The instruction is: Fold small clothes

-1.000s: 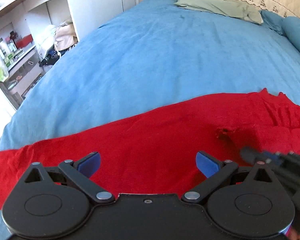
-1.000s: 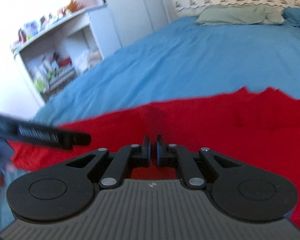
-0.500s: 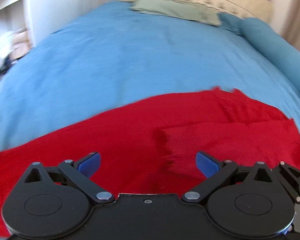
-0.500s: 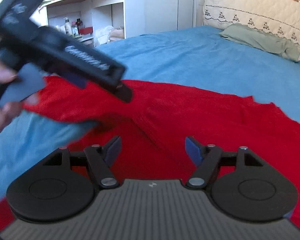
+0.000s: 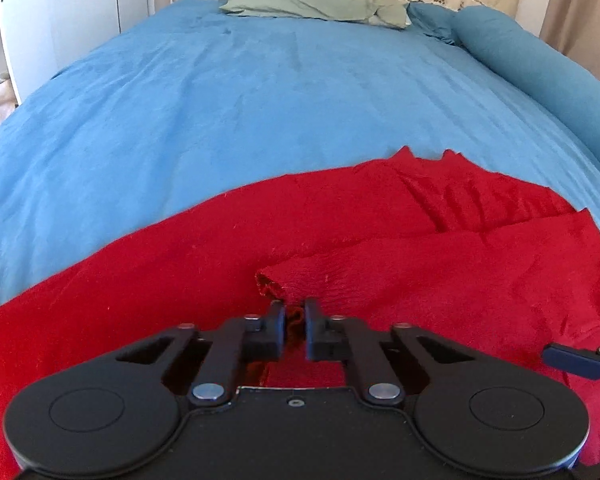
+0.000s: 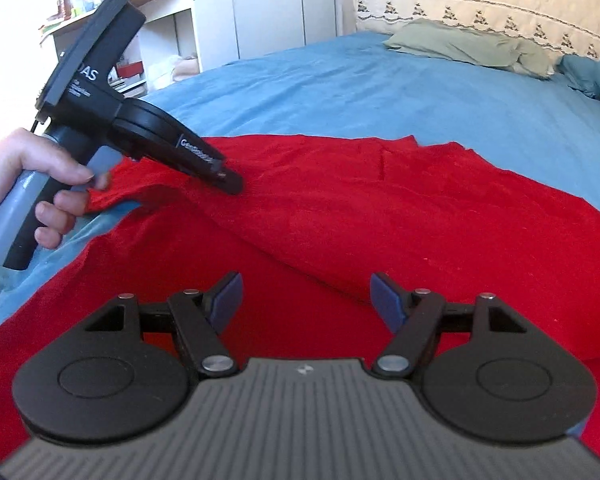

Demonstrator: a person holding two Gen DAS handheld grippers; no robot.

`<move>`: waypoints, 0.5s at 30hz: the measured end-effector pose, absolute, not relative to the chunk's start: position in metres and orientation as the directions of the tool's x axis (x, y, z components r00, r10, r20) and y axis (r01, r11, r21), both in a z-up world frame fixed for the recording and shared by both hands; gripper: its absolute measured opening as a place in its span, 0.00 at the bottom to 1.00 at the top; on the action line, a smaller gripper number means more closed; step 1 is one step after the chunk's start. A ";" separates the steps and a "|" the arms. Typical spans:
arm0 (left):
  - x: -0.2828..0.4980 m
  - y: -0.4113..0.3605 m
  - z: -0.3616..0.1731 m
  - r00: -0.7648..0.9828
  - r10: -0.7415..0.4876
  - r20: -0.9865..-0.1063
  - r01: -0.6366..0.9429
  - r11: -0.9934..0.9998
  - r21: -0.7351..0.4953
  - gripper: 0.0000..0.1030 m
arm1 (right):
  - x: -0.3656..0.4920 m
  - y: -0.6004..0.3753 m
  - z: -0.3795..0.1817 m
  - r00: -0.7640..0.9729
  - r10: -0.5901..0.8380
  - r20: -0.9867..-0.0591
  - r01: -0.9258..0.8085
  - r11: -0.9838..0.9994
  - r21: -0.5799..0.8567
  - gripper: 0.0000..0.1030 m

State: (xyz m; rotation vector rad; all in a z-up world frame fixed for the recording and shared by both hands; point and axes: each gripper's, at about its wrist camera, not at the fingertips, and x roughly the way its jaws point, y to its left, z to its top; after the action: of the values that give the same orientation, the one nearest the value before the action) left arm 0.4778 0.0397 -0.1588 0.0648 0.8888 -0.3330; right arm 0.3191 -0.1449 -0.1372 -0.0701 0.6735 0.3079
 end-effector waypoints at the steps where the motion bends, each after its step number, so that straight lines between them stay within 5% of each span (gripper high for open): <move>1: 0.477 0.040 -0.156 0.593 -0.252 -0.765 0.310 0.948 -0.072 0.08 | 0.320 -0.146 -0.137 0.740 0.256 -0.622 -0.300 0.953 0.035 0.84; 9: 0.474 0.053 -0.153 0.646 -0.179 -0.742 0.245 0.969 -0.020 0.08 | 0.309 -0.170 -0.132 0.756 0.207 -0.621 -0.233 0.972 0.040 0.84; 11: 0.473 0.050 -0.156 0.646 -0.154 -0.748 0.242 0.970 0.009 0.19 | 0.305 -0.180 -0.131 0.758 0.189 -0.624 -0.218 0.976 0.031 0.84; 13: 0.468 0.047 -0.152 0.674 -0.115 -0.729 0.213 0.976 0.043 0.72 | 0.302 -0.190 -0.129 0.766 0.161 -0.622 -0.190 0.982 0.021 0.84; 15: 0.459 0.047 -0.142 0.721 -0.131 -0.681 0.207 0.978 0.031 0.88 | 0.301 -0.206 -0.124 0.783 0.125 -0.609 -0.148 0.989 0.013 0.84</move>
State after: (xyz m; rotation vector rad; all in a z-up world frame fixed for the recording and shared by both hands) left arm 0.4590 0.0471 -0.1419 0.1073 0.7434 -0.1868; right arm 0.3012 -0.2057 -0.1241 -0.0365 0.6549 0.1470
